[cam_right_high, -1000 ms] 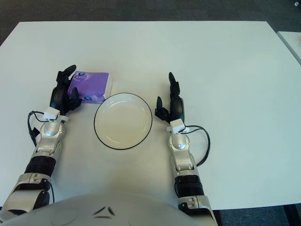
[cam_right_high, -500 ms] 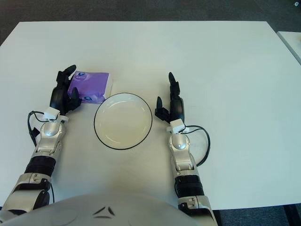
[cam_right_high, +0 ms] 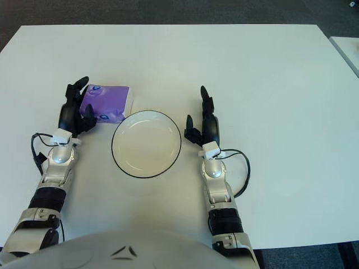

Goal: Put the tissue paper into the plate.

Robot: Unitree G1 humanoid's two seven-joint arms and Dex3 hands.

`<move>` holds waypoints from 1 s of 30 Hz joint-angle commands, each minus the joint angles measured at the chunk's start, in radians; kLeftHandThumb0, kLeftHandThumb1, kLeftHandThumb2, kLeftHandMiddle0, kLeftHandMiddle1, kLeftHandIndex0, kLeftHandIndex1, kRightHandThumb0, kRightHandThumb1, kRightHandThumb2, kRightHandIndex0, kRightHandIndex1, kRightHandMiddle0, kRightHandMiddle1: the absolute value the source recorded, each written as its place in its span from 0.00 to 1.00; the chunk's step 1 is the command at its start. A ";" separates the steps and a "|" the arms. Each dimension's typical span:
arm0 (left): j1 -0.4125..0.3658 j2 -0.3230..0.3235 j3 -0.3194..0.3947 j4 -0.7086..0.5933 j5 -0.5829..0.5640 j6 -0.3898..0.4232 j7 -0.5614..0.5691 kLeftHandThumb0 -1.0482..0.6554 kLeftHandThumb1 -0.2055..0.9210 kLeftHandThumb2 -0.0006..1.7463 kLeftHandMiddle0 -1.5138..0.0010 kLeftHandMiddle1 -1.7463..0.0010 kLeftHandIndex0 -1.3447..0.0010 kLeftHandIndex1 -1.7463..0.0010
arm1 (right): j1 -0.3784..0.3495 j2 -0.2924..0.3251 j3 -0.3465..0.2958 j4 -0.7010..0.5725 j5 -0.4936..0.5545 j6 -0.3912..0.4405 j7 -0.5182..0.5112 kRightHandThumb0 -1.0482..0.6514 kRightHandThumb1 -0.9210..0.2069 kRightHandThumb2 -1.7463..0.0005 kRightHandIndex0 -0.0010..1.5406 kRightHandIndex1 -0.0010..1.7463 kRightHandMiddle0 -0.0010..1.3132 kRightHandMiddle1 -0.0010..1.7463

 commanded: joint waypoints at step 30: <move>-0.026 0.166 -0.012 -0.141 0.590 0.204 0.476 0.17 1.00 0.44 0.84 1.00 1.00 0.76 | 0.020 0.009 0.006 0.058 0.017 0.015 0.002 0.16 0.00 0.49 0.04 0.00 0.00 0.10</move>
